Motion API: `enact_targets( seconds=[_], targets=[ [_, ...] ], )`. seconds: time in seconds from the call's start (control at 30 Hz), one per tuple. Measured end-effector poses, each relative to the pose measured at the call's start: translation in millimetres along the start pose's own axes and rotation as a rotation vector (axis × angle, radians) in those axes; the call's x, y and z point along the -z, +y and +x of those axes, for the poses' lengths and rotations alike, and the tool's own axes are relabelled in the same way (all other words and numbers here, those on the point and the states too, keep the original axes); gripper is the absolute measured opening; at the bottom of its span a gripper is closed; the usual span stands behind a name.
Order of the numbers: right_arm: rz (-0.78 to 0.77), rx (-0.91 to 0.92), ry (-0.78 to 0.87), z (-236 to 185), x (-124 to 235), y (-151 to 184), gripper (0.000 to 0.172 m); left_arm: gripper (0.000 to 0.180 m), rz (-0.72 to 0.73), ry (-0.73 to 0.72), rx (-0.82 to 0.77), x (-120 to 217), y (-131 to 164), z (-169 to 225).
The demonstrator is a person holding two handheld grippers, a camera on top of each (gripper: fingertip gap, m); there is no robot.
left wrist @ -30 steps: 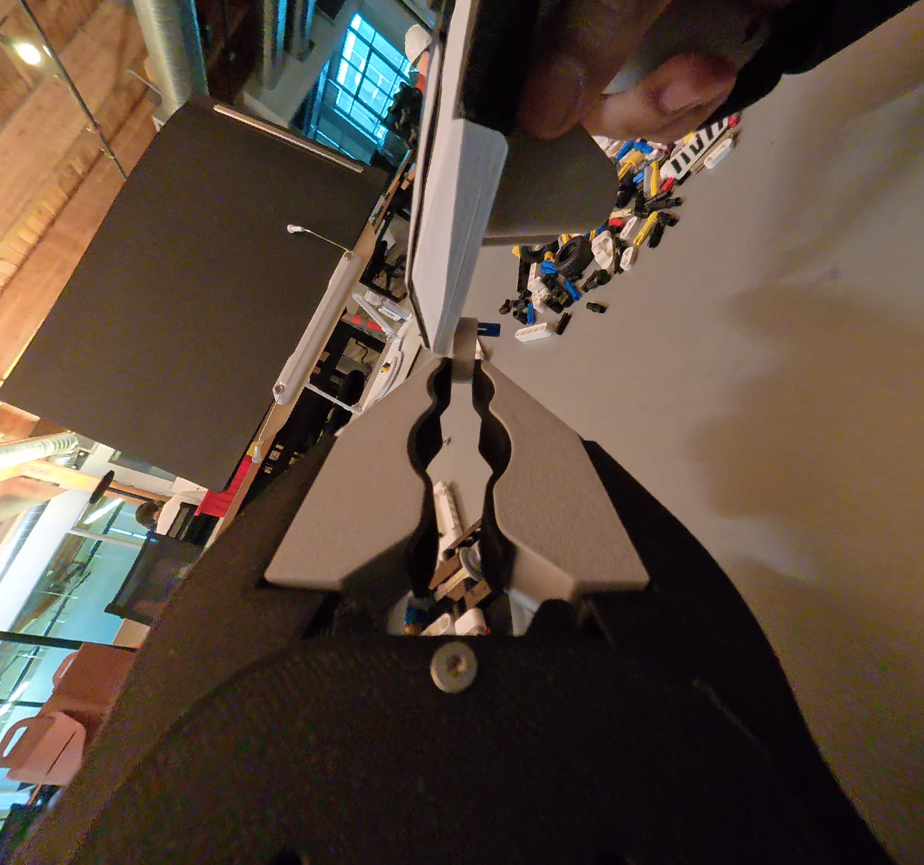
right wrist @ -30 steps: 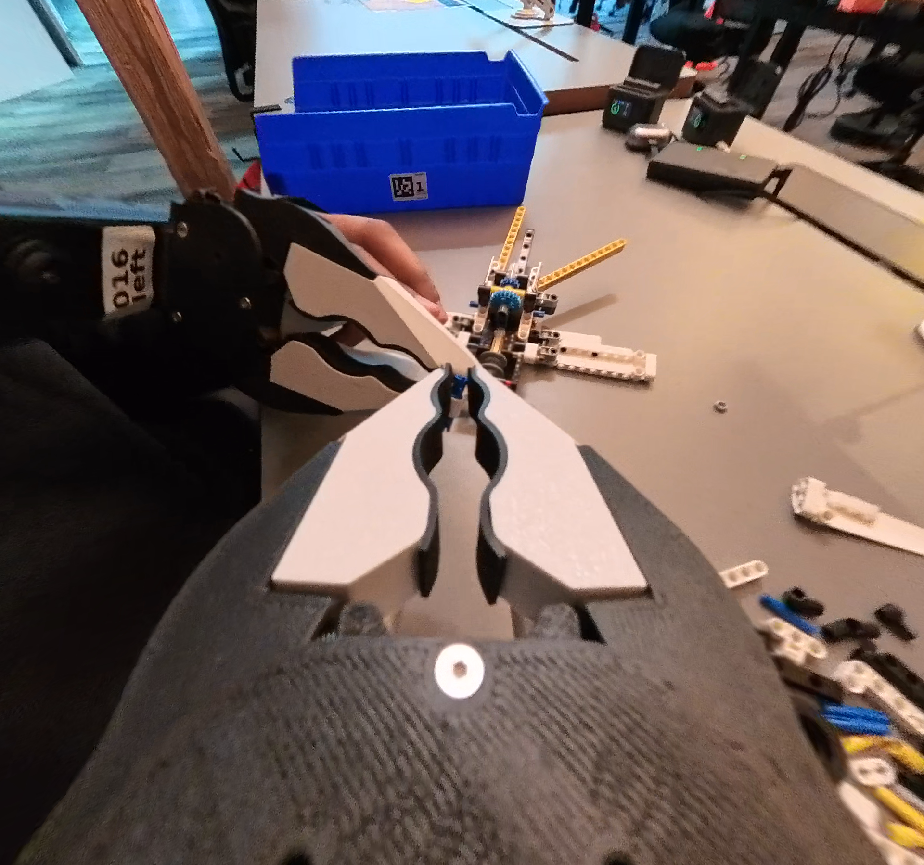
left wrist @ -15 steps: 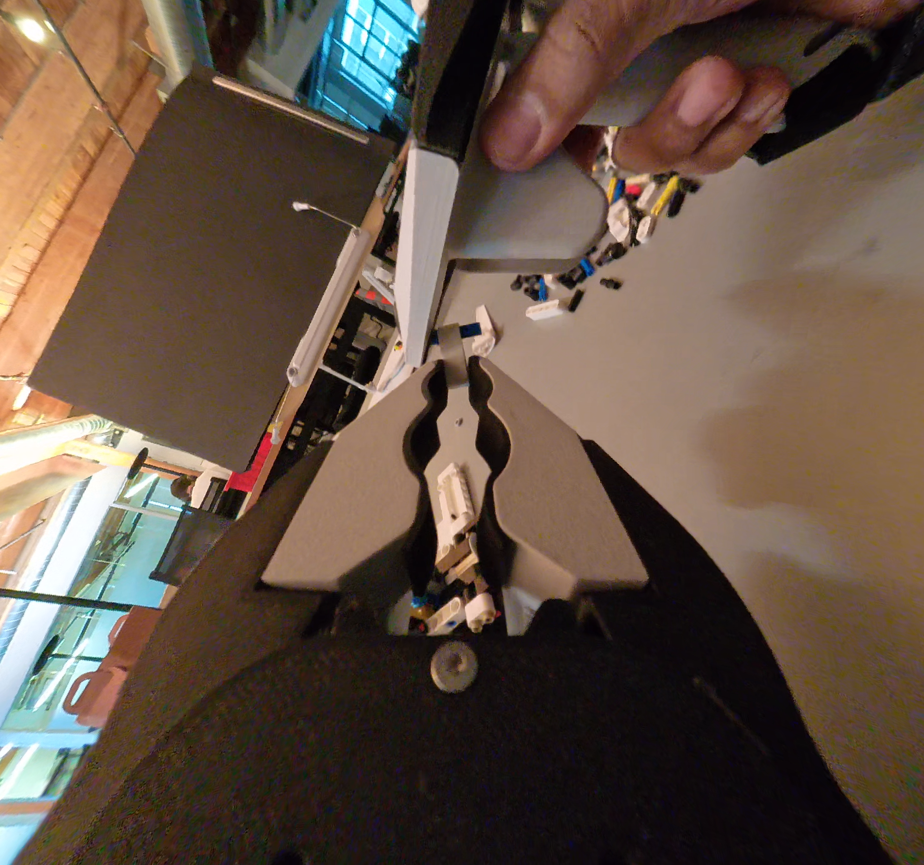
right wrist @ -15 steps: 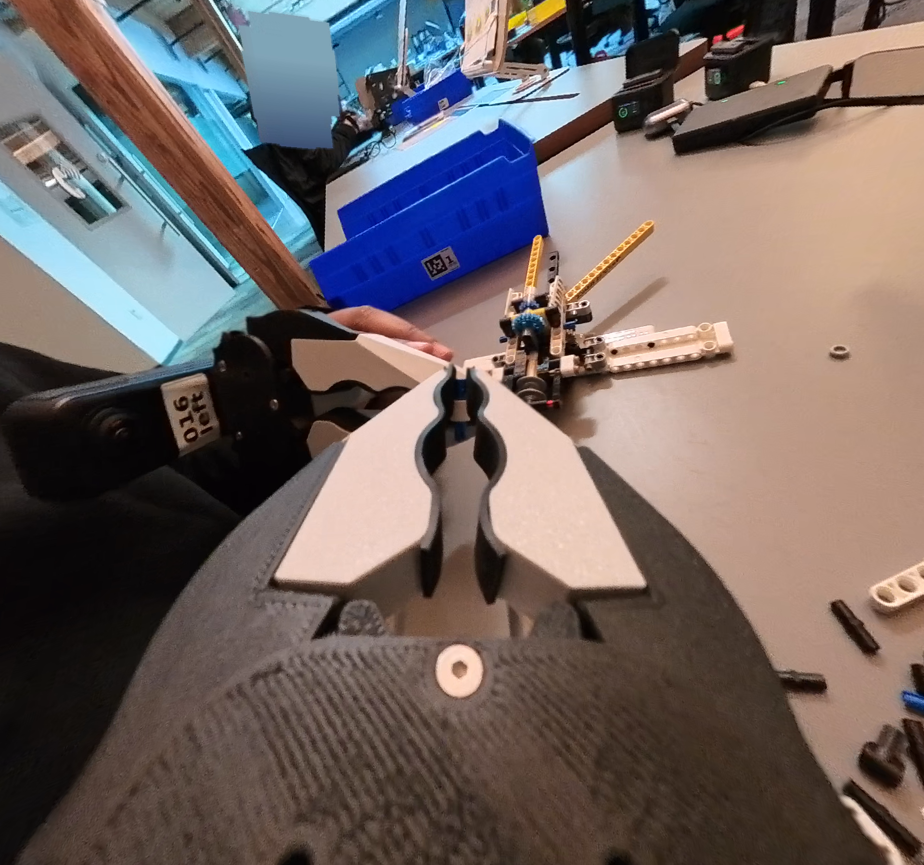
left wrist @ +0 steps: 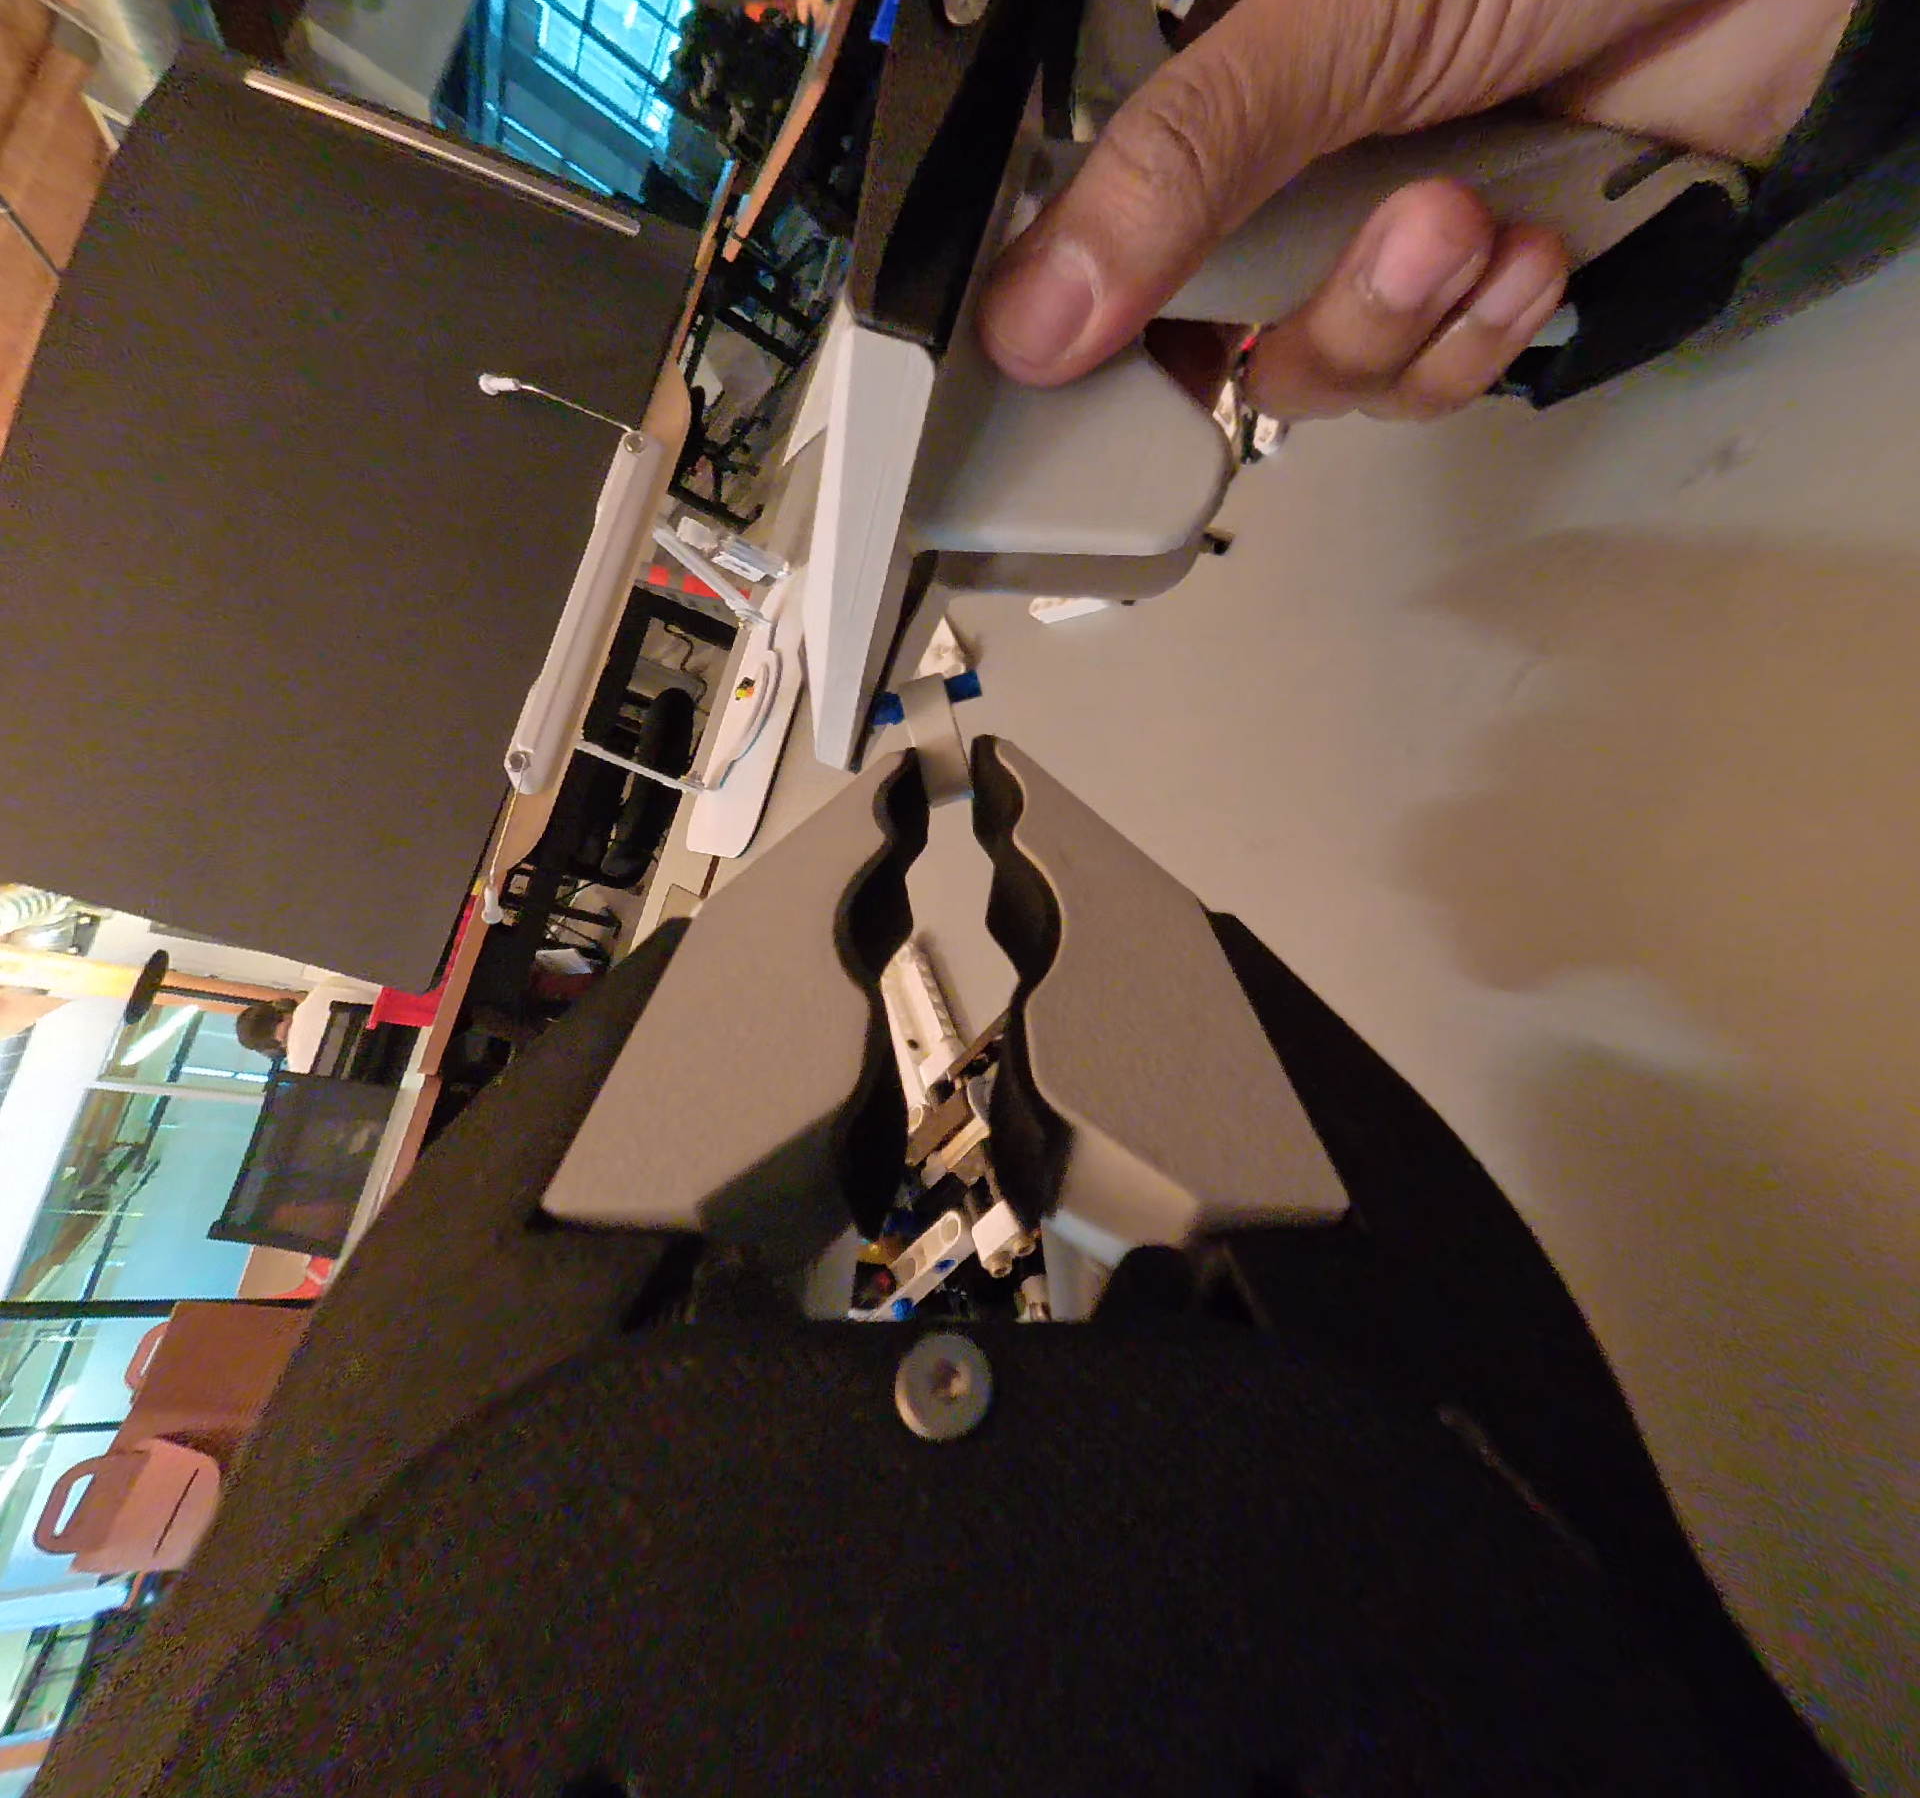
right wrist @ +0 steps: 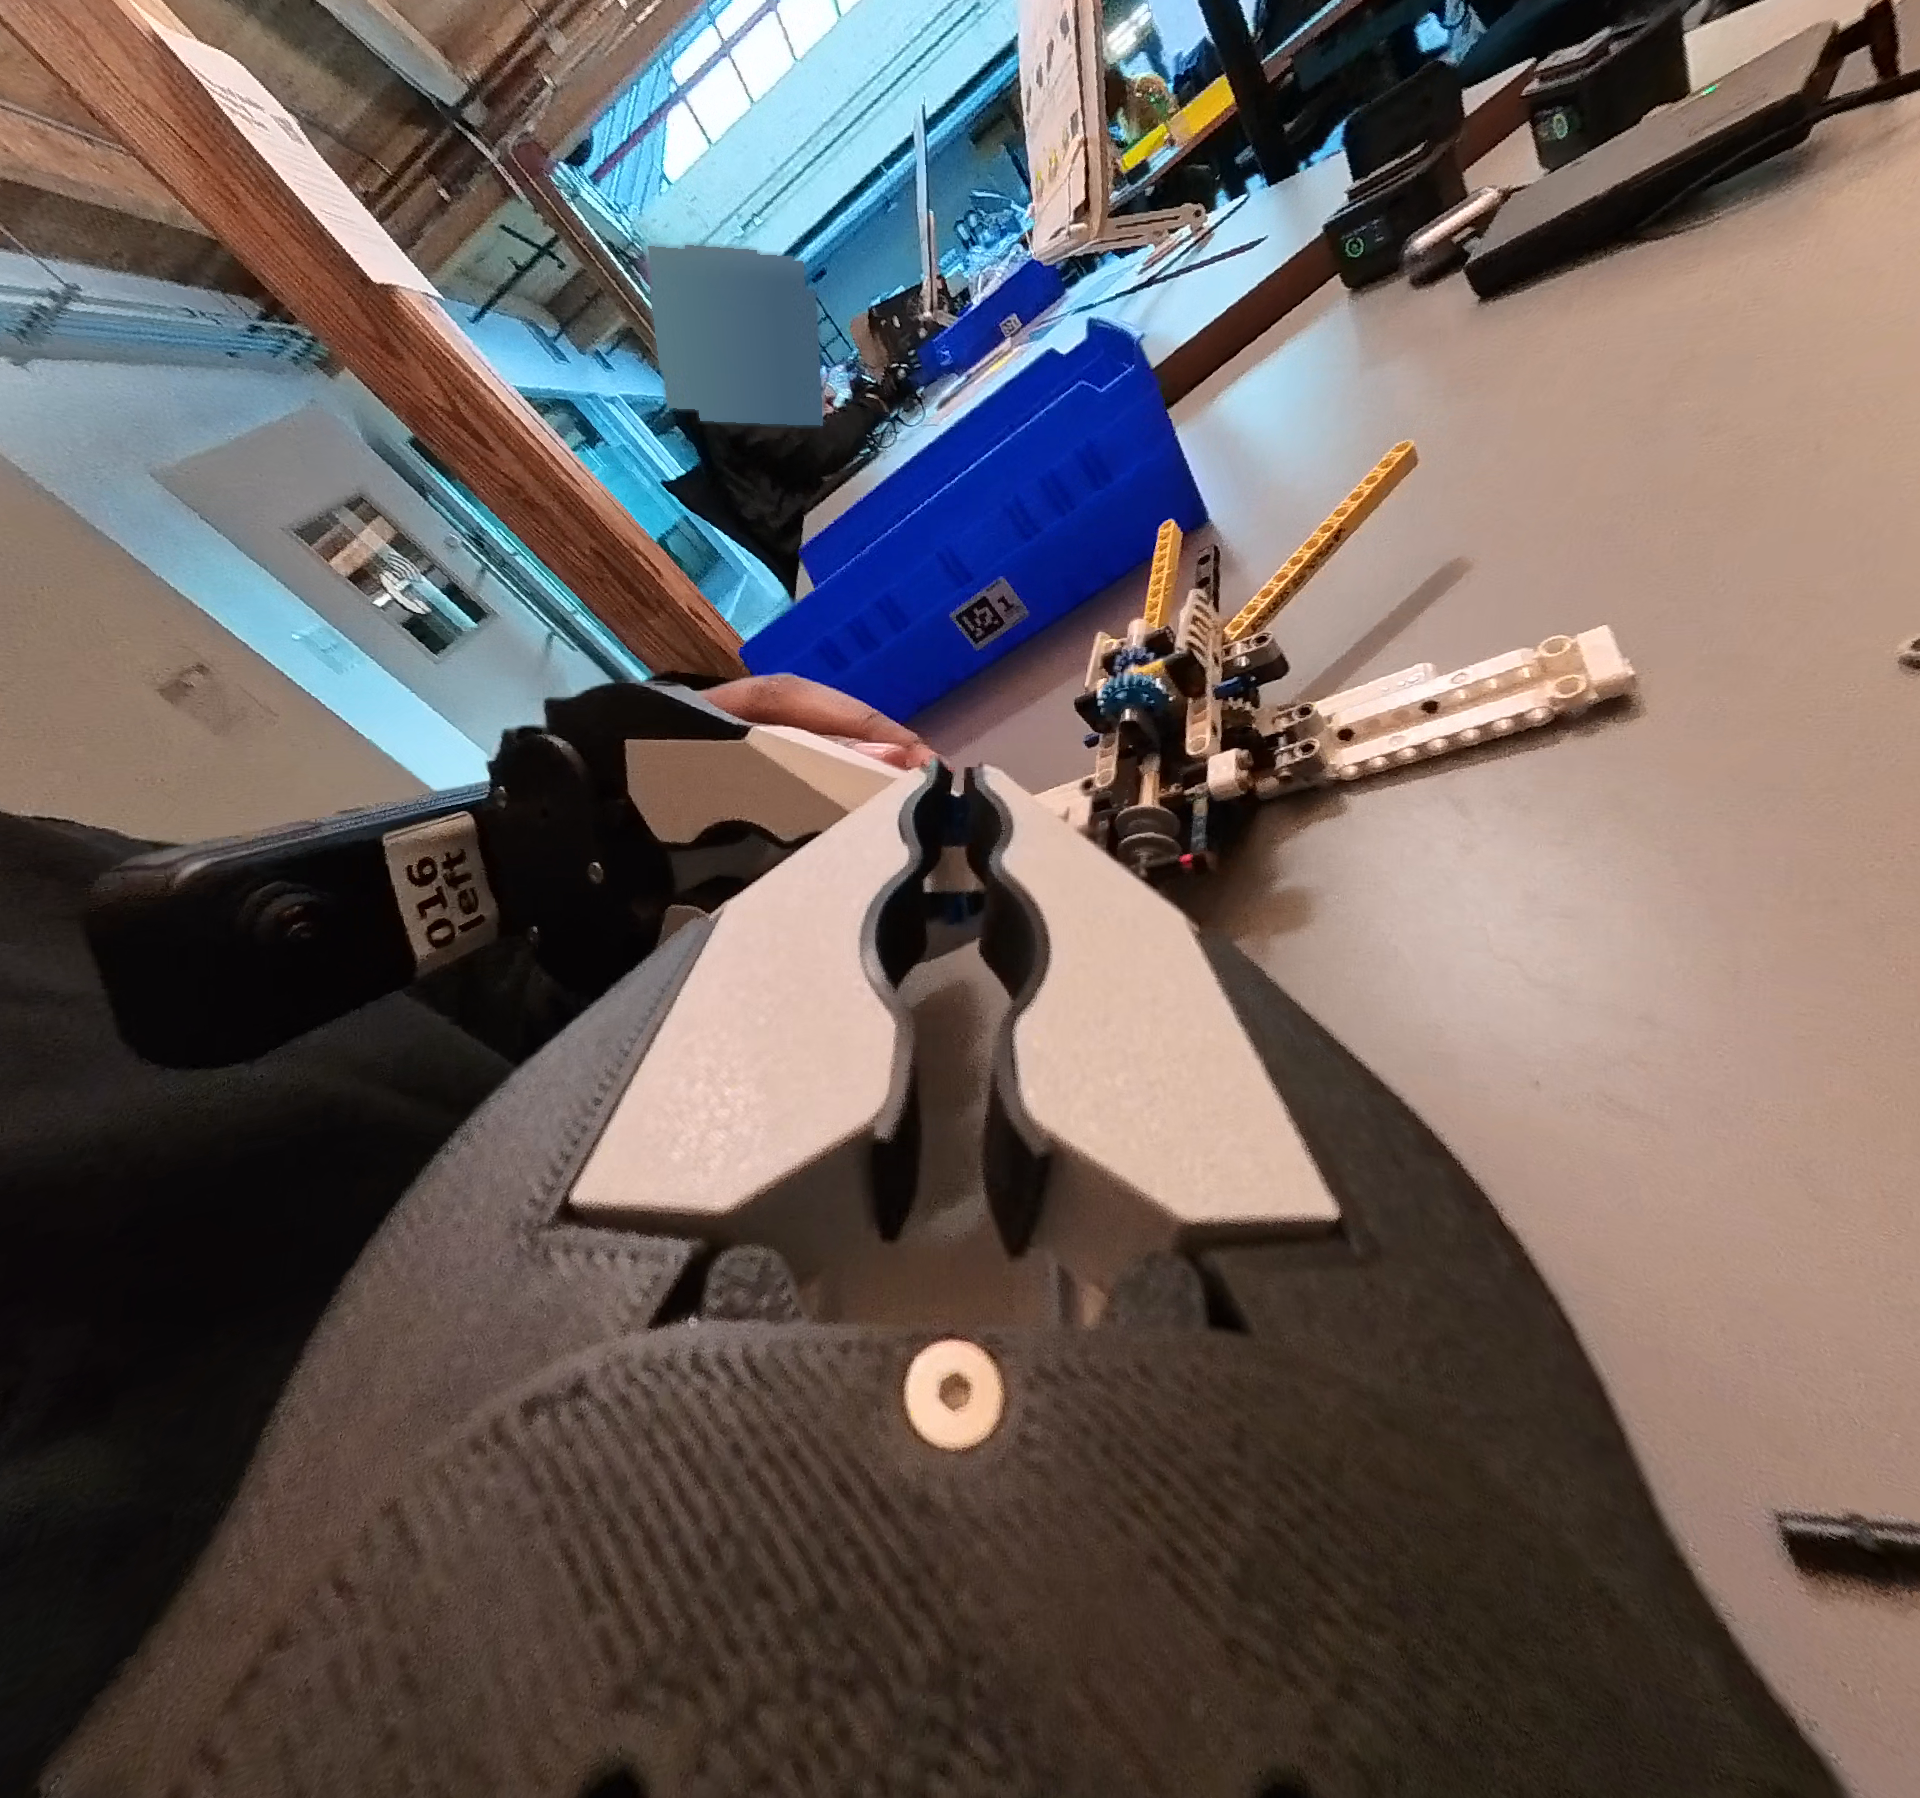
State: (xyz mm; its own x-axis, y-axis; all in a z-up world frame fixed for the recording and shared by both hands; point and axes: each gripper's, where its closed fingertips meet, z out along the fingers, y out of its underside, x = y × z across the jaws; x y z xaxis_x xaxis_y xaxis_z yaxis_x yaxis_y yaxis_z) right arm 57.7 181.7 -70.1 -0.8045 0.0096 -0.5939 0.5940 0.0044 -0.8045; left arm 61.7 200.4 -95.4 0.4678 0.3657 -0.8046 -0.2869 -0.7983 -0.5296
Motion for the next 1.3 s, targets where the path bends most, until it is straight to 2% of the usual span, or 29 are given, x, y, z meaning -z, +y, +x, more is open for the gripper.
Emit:
enact_targets(
  seconds=[0.1,0.13,0.17,0.2,0.23,0.27,0.4,0.47,0.57,0.63,0.77,0.9,1.0,1.17,1.3],
  targets=[
    [0.001,-0.031,-0.032,1,-1,3,0.000,0.008,0.026,0.066,0.024,2,-1,6],
    [0.020,-0.033,-0.052,-1,-1,0,0.000,0.006,0.114,0.277,0.049,9,-13,37],
    [0.094,-0.046,-0.100,-9,3,-13,0.001,0.006,0.207,0.394,0.095,15,-33,65],
    [0.163,-0.087,-0.174,-18,10,-30,0.001,0.006,0.206,0.378,0.019,9,-39,85],
    [0.156,-0.120,-0.212,-22,16,-38,0.001,0.008,0.130,0.330,-0.110,0,-30,97],
    [0.141,-0.101,-0.188,-19,22,-44,0.001,0.008,0.103,0.287,-0.147,-5,-28,94],
    [0.176,0.057,0.034,4,63,-61,0.001,0.007,0.187,0.178,0.232,2,-35,18],
    [0.152,0.087,0.211,36,93,-64,0.001,0.007,0.206,0.165,0.342,2,-37,2],
    [-0.007,0.067,0.613,106,151,-45,0.002,0.007,0.111,0.138,0.297,-17,-27,7],
    [-0.066,0.027,0.721,126,173,-33,0.002,0.007,0.000,0.177,0.212,-38,-18,23],
    [-0.040,0.001,0.710,129,181,-33,0.008,0.007,-0.079,0.209,0.148,-78,-20,36],
    [0.032,0.057,0.716,122,194,-49,0.023,0.007,-0.122,0.283,0.293,-104,-19,37],
    [0.119,0.103,0.692,109,203,-66,0.026,0.009,-0.132,0.327,0.414,-117,-20,38],
    [0.178,0.119,0.652,97,211,-76,0.027,0.045,-0.104,0.375,0.592,-123,-24,36],
    [0.204,0.144,0.644,88,213,-82,0.027,0.049,-0.025,0.325,0.673,-99,-32,11]
  ],
)
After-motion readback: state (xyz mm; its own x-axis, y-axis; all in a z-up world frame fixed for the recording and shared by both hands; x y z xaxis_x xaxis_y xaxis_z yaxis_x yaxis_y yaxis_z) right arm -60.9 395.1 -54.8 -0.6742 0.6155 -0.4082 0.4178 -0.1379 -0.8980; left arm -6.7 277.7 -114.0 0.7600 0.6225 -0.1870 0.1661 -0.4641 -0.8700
